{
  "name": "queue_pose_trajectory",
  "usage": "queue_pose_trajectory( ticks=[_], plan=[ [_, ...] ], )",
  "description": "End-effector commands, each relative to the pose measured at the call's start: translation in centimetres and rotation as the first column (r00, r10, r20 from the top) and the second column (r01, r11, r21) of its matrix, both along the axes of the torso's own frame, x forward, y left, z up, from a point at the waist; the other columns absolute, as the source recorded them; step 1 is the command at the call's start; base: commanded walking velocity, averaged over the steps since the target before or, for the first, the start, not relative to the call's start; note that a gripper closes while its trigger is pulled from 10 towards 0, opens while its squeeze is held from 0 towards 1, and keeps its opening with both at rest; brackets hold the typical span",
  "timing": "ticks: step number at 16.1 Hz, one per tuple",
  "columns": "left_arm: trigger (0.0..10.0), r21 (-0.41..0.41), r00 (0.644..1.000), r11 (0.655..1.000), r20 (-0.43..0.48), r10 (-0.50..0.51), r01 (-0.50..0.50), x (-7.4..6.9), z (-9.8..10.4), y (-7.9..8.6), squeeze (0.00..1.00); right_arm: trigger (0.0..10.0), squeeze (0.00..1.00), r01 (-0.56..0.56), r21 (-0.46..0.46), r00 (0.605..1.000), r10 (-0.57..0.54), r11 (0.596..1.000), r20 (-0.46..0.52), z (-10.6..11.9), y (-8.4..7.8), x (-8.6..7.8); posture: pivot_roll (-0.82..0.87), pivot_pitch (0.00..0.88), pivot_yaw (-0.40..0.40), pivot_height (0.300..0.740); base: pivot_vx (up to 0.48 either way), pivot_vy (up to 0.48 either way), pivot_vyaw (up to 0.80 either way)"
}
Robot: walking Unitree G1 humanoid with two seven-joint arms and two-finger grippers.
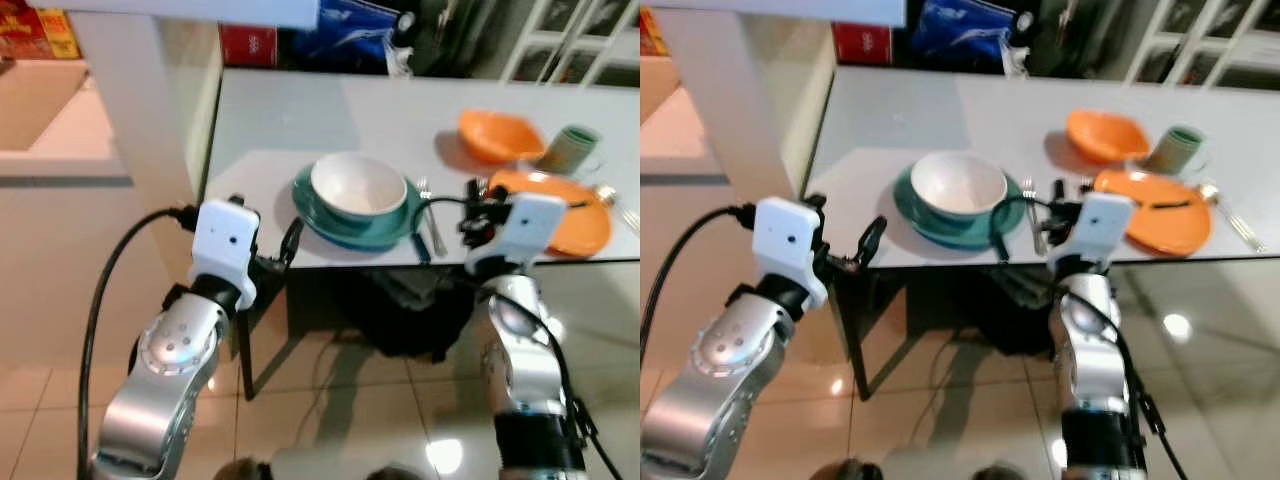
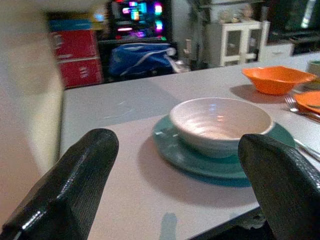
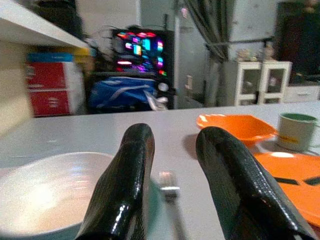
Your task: Setting the table
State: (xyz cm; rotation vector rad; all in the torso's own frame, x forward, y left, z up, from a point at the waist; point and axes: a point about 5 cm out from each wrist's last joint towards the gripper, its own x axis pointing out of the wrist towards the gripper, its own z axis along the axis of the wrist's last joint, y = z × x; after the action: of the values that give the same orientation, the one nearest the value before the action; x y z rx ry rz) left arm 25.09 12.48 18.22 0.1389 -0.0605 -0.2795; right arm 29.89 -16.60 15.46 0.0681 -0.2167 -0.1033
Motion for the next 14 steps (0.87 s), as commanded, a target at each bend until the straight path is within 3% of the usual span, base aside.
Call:
queue_pose_trajectory(
  ticks=[1, 3, 6, 9, 10, 11, 14],
  plan=[
    [10.0, -0.008, 1.000, 1.000, -0.005, 0.027, -0.027, 0.1, -0.2, 0.2, 0.00, 10.0, 0.00, 0.002, -0.027, 0.999, -0.003, 1.000, -0.039, 0.1, 0.2, -0.5, 0.02, 0.023, -0.047, 0.740, 0.000, 0.480, 0.00],
    [10.0, 0.003, 0.998, 0.998, 0.004, 0.056, -0.056, 0.0, -0.1, 0.9, 0.00, 10.0, 0.00, 0.091, -0.120, 0.991, -0.102, 0.989, -0.085, 0.0, -0.6, -1.7, 0.02, 0.026, -0.045, 0.740, 0.000, 0.480, 0.00],
    [10.0, 0.004, 0.995, 0.995, 0.011, 0.099, -0.099, -0.2, 0.0, 1.4, 0.00, 10.0, 0.00, 0.173, -0.210, 0.979, -0.191, 0.962, -0.068, 0.4, -1.9, -3.2, 0.03, 0.020, -0.049, 0.740, 0.000, 0.480, 0.00],
    [10.0, -0.020, 0.991, 0.991, 0.018, 0.132, -0.132, -0.1, 0.3, 1.8, 0.00, 10.0, 0.00, 0.206, -0.237, 0.971, -0.229, 0.949, -0.074, 0.2, -3.1, -4.4, 0.03, 0.027, -0.051, 0.740, 0.000, 0.480, 0.00],
    [10.0, -0.028, 0.988, 0.988, 0.011, 0.151, -0.151, 0.1, 0.3, 2.0, 0.00, 10.0, 0.00, 0.256, -0.077, 0.931, -0.267, 0.964, -0.248, -1.3, -3.8, -3.8, 0.02, 0.040, -0.065, 0.740, 0.000, 0.394, 0.00],
    [10.0, -0.041, 0.987, 0.987, 0.006, 0.158, -0.158, 0.3, 0.4, 2.1, 0.00, 10.0, 0.00, 0.255, 0.027, 0.917, -0.233, 0.967, -0.322, -1.8, -3.5, -3.4, 0.02, 0.051, -0.083, 0.740, 0.000, 0.390, 0.00],
    [10.0, -0.023, 0.982, 0.983, 0.027, 0.185, -0.184, 1.2, 0.8, 2.5, 0.00, 10.0, 0.00, 0.072, 0.116, 0.964, -0.039, 0.991, -0.264, -0.5, -1.2, -1.1, 0.01, 0.063, -0.091, 0.740, 0.000, 0.394, 0.00]
  ],
)
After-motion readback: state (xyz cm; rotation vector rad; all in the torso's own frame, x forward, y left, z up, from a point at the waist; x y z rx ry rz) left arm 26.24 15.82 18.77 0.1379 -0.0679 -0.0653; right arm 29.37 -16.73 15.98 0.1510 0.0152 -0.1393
